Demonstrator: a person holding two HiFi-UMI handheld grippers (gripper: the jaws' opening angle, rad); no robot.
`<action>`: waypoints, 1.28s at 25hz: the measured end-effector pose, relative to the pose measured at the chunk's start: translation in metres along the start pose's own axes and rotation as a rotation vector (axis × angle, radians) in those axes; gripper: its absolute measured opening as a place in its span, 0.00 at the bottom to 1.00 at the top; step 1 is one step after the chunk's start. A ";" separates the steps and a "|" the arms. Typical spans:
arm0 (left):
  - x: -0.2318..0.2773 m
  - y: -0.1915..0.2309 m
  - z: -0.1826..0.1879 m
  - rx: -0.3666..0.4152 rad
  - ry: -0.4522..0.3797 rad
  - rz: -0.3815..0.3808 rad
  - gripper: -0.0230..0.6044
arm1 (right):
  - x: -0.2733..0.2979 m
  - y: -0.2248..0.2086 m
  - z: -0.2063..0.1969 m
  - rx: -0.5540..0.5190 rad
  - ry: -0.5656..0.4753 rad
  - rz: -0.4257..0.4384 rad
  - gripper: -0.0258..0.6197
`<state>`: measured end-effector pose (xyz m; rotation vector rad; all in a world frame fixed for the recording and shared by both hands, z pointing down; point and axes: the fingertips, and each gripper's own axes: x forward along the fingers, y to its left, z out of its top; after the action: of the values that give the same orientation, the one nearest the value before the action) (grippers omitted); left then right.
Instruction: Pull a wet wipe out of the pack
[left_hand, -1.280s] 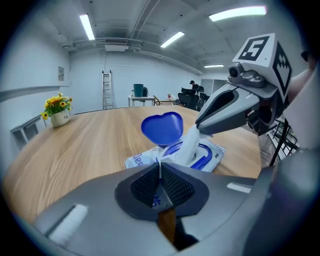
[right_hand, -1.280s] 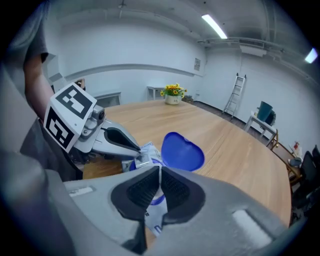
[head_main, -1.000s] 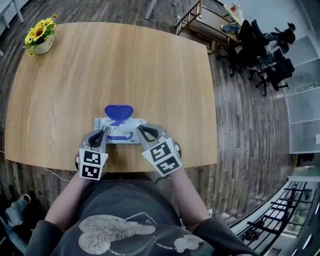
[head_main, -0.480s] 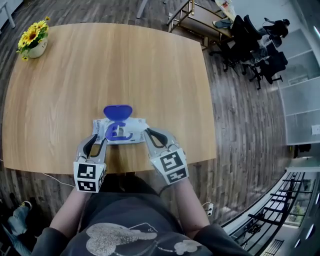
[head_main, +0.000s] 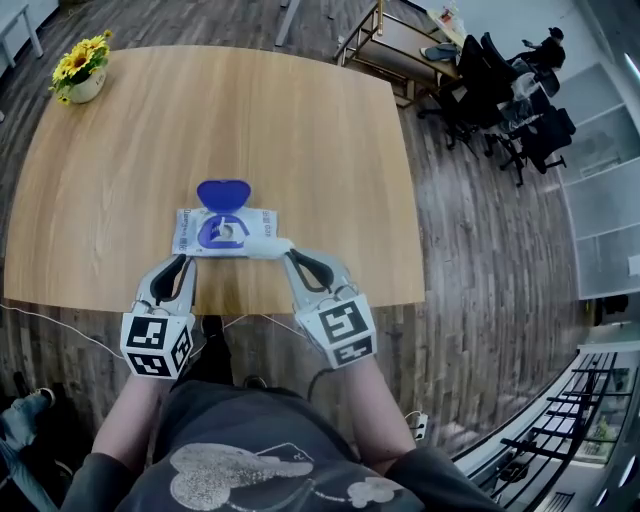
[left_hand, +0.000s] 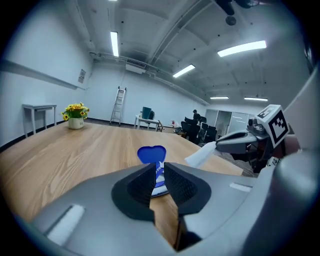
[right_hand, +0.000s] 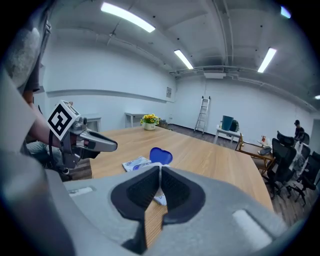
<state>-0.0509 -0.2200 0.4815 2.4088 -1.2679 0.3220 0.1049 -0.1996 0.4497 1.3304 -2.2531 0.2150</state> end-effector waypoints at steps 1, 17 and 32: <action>-0.008 -0.007 0.000 0.006 -0.014 0.011 0.14 | -0.010 0.005 -0.003 0.000 -0.013 0.006 0.05; -0.148 -0.137 -0.042 0.015 -0.099 0.077 0.07 | -0.166 0.058 -0.062 -0.027 -0.109 0.048 0.05; -0.206 -0.156 -0.033 0.036 -0.153 0.092 0.07 | -0.190 0.101 -0.071 0.036 -0.120 0.087 0.05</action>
<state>-0.0384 0.0250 0.3957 2.4494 -1.4537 0.1909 0.1176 0.0258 0.4276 1.2958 -2.4206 0.2130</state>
